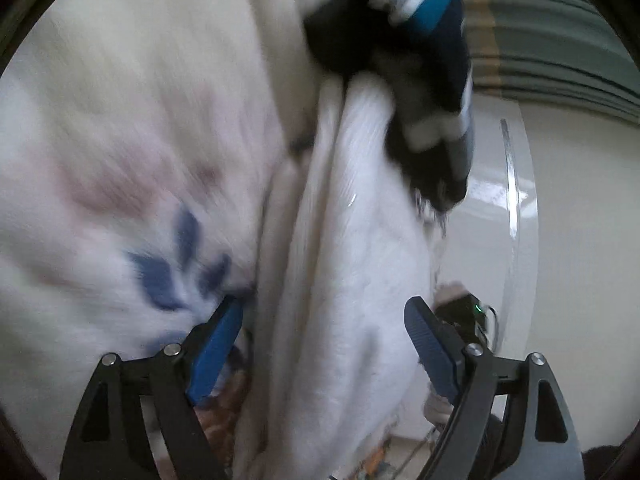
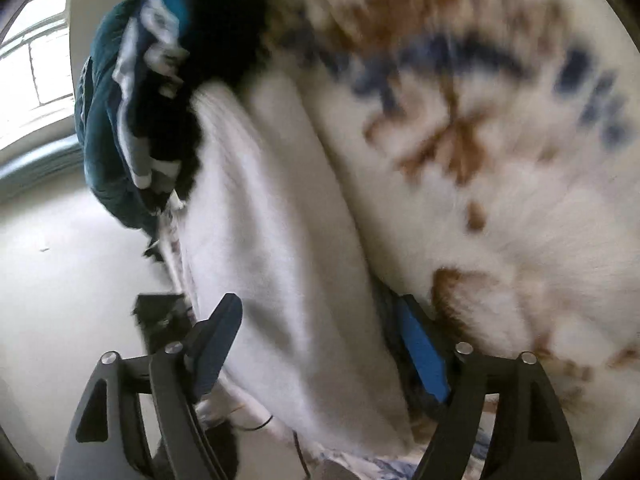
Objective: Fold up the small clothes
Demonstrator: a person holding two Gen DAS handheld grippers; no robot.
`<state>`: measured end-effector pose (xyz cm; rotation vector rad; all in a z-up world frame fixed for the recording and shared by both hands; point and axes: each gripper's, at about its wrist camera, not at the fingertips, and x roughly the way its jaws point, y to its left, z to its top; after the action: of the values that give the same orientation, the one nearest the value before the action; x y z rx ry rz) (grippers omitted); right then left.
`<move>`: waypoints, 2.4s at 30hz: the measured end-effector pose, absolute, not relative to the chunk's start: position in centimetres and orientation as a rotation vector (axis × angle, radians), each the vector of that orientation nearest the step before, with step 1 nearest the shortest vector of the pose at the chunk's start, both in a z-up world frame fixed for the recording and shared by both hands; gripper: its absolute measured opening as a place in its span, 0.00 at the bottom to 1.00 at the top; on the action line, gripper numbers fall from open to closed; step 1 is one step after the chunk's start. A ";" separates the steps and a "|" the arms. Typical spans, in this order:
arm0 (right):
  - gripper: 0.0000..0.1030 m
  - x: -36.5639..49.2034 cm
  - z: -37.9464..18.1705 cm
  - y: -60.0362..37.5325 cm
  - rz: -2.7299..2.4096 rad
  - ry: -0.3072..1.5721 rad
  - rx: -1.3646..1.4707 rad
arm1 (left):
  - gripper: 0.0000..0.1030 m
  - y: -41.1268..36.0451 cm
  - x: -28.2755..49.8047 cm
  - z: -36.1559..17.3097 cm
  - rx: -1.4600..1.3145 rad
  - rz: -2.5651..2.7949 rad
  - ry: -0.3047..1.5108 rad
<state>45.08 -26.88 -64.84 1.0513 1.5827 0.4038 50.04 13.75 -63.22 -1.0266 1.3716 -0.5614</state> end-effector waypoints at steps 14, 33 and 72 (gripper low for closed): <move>0.43 46.0 -64.8 -22.6 0.520 1.530 1.001 | 0.30 11.4 50.7 -59.7 -0.998 -0.616 1.303; 0.41 58.1 -42.4 -25.3 0.595 1.203 0.876 | 0.31 10.2 64.1 -38.0 -0.791 -0.703 1.032; 1.00 52.6 -28.2 -16.5 -0.177 1.034 -0.014 | 1.00 5.4 57.4 -29.4 -0.046 -0.048 0.967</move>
<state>52.63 -16.49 -28.24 -0.0140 1.0340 -0.1773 57.42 5.36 -29.44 -0.0458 0.9667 -0.0476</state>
